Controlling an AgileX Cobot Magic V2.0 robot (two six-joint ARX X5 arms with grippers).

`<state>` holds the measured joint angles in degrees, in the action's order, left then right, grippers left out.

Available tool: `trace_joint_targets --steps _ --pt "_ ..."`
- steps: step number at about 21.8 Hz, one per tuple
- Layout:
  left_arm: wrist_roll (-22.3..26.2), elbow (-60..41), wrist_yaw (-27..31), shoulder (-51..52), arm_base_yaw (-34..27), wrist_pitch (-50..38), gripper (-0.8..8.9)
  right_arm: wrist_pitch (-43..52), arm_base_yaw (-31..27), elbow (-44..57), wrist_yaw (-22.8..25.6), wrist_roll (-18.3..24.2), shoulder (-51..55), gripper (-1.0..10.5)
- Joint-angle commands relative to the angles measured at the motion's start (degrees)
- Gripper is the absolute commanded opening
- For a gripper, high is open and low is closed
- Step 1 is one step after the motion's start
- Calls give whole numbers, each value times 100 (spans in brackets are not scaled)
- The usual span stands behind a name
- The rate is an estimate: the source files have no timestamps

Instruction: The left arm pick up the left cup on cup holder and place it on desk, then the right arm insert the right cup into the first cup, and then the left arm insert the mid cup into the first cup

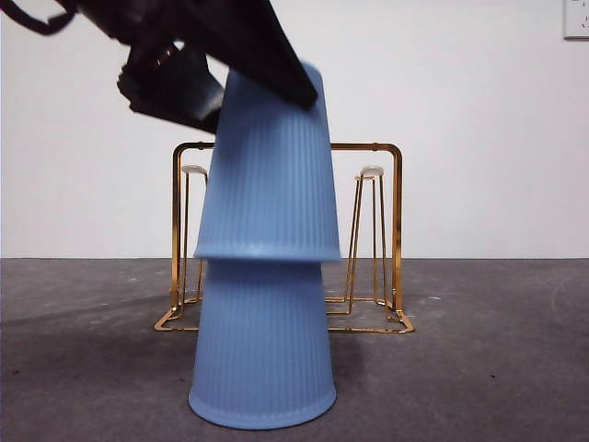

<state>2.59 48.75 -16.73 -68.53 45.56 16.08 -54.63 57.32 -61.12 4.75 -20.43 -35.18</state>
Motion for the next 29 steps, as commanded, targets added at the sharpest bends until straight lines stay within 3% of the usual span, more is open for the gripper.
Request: trace_joint_targets --steps 1,11,16,18,29 --pt "197 22 31 -188 87 -94 278 57 57 -92 28 -120 -31 451" --pt "428 22 48 -678 175 -72 296 57 57 -92 28 -157 -31 451" --pt "466 31 72 -678 164 -79 567 55 57 -92 26 -162 -31 451" --pt "352 50 74 -564 164 -59 603 55 57 -92 24 -162 -31 451" --pt "-557 894 199 2109 164 2328 591 61 57 -92 26 -146 -109 451"
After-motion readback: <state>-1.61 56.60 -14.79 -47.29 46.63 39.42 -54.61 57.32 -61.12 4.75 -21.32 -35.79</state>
